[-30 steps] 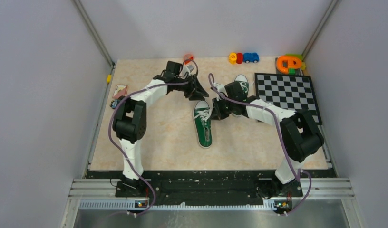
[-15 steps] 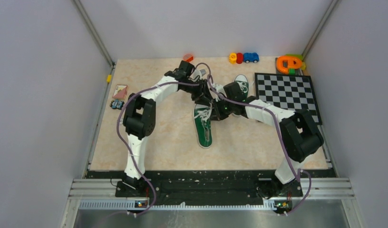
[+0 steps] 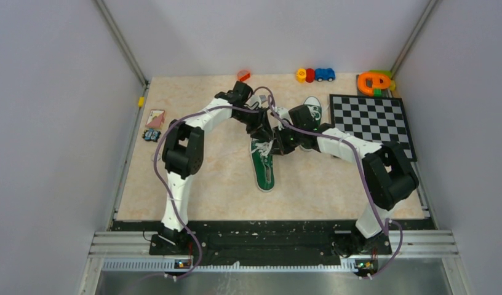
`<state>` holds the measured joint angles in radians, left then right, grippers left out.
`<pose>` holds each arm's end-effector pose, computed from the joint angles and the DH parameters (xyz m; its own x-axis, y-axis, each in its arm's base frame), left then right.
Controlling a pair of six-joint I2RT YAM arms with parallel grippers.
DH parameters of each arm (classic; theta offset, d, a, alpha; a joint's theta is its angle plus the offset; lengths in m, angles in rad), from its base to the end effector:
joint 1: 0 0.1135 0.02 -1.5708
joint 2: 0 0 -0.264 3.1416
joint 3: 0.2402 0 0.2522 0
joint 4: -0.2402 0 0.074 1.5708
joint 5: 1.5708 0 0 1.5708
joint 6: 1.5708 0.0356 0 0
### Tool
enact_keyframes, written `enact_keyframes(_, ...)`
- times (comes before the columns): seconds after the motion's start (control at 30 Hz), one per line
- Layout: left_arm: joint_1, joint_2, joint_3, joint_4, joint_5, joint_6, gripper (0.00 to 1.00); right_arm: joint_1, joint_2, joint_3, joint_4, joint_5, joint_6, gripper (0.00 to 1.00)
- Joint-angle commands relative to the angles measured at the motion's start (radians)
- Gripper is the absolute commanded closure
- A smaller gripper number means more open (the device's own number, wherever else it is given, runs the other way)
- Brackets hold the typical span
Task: Tie the shoes
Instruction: Cross the shoelace with the shoelace.
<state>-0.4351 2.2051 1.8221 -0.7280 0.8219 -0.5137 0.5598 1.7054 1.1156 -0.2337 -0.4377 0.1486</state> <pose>0.4149 -0.2216 0.2022 -0.9936 0.0929 -0.0639 0.1073 0.6040 -0.7897 0.3009 0.2064 0.2108 -0.7221 -0.2942 -0.6261 -0.6250 0.6654 0.4081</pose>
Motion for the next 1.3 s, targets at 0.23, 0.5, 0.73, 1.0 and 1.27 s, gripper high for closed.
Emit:
enact_keyframes(0.23,-0.003,0.023,0.040,-0.048,0.021,0.029,0.92,0.017,-0.017,0.049,0.010,-0.004,-0.020,1.00)
enact_keyframes(0.5,0.046,-0.050,-0.055,0.093,0.041,-0.060,1.00,0.017,-0.026,0.027,-0.013,0.017,-0.019,1.00)
enact_keyframes(0.73,0.082,-0.087,-0.096,0.097,0.054,-0.044,1.00,0.018,-0.003,0.019,-0.032,0.037,-0.011,1.00)
enact_keyframes(1.0,0.096,-0.129,-0.149,0.097,0.060,-0.023,1.00,0.017,0.032,0.040,-0.066,0.040,0.003,1.00)
enact_keyframes(1.27,0.091,-0.144,-0.187,0.111,0.073,-0.012,1.00,0.024,0.032,0.083,-0.027,-0.020,0.037,1.00)
